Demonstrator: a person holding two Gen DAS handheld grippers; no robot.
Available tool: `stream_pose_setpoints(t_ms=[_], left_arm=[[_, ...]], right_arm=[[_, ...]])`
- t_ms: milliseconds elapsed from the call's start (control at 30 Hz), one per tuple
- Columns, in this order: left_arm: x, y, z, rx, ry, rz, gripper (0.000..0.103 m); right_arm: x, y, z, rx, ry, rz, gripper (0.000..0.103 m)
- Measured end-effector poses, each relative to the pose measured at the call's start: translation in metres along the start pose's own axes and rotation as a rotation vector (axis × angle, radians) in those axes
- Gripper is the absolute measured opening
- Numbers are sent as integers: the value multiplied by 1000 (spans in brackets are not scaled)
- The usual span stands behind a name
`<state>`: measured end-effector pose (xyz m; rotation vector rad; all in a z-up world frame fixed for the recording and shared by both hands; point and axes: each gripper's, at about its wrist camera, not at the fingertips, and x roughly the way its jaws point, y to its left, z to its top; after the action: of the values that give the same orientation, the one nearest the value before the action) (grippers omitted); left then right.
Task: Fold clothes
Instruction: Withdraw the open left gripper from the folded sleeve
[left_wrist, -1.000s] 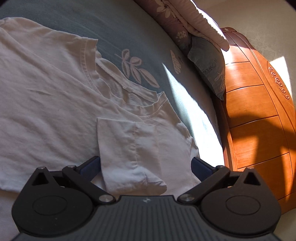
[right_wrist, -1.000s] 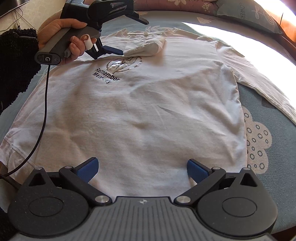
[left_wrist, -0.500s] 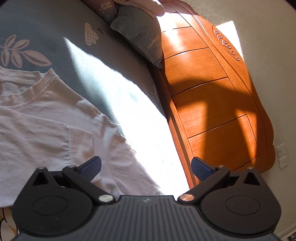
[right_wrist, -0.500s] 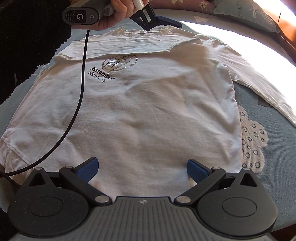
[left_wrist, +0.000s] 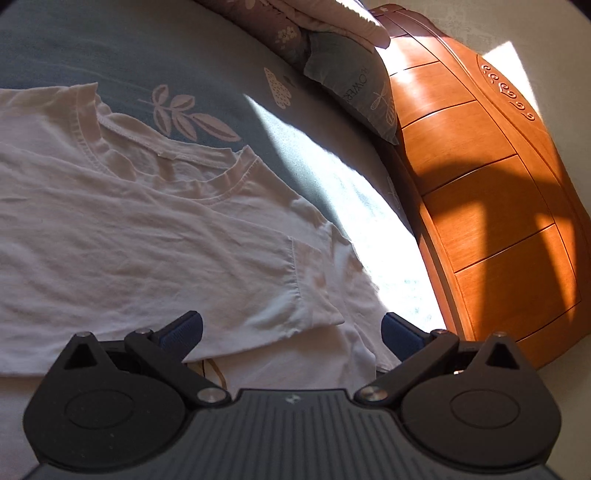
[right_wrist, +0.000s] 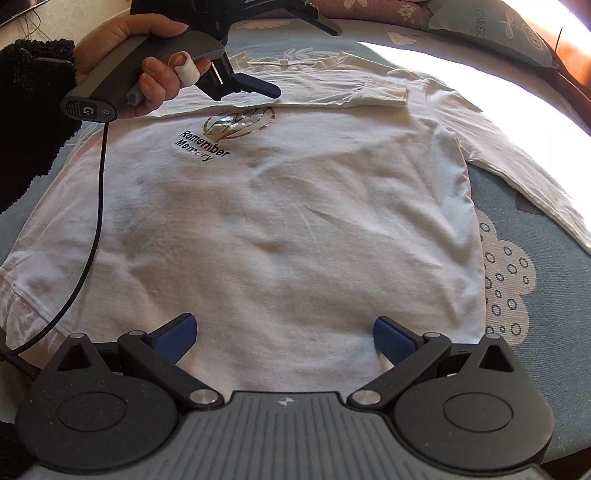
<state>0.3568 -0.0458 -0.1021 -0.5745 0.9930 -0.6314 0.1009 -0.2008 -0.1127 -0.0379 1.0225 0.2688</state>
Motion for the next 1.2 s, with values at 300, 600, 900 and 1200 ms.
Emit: stream_pose_setpoints(t_ms=[300, 600, 900, 1200], left_arm=[[-121, 29, -29, 513, -112, 669, 102], [-125, 82, -44, 453, -175, 824, 102], [-160, 122, -55, 349, -285, 860, 103], [-209, 123, -55, 208, -392, 730, 102]], right_arm=[[3, 6, 1, -19, 10, -32, 103], [6, 16, 6, -40, 44, -87, 103], [9, 26, 8, -51, 65, -104, 103], [11, 34, 10, -78, 64, -109, 103]])
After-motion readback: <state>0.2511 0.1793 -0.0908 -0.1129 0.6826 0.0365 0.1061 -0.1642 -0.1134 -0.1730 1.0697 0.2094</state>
